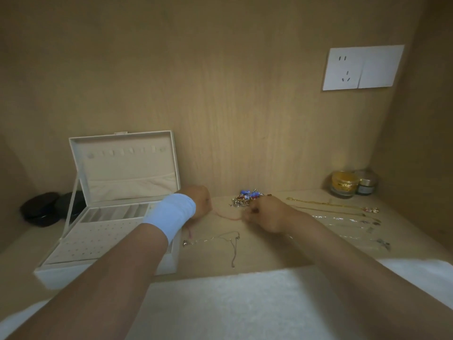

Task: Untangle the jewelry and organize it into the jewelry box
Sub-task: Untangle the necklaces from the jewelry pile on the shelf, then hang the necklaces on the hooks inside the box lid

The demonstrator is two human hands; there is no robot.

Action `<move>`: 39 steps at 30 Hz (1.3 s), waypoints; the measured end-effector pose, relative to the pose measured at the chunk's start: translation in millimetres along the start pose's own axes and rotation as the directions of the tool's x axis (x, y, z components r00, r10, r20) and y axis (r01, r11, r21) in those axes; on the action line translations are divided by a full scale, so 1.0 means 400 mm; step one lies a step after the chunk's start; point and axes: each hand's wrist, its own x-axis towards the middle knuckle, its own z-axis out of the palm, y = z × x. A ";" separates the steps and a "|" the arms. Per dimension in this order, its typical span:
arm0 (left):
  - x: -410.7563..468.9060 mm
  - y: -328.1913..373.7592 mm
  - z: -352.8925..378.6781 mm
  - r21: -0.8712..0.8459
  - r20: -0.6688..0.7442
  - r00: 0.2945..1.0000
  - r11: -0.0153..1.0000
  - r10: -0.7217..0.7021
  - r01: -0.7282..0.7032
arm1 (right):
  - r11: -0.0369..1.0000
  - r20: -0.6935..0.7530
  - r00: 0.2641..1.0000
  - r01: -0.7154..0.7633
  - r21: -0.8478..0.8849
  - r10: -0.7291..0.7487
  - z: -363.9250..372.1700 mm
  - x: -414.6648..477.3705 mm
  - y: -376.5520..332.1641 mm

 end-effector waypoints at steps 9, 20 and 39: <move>-0.080 -0.002 0.032 0.112 -0.237 0.944 0.971 0.231 -0.210 | 0.990 -0.093 0.990 0.094 -0.110 -0.104 0.050 0.009 -0.016; -0.129 0.045 0.100 -0.025 -0.126 0.956 0.962 0.265 -0.271 | 0.970 -0.187 0.967 0.136 -0.200 -0.175 0.072 -0.051 -0.072; -0.169 0.067 0.123 -0.366 -0.154 0.964 0.894 0.215 -0.258 | 0.900 0.019 0.948 0.307 -0.308 -0.317 0.032 -0.080 -0.070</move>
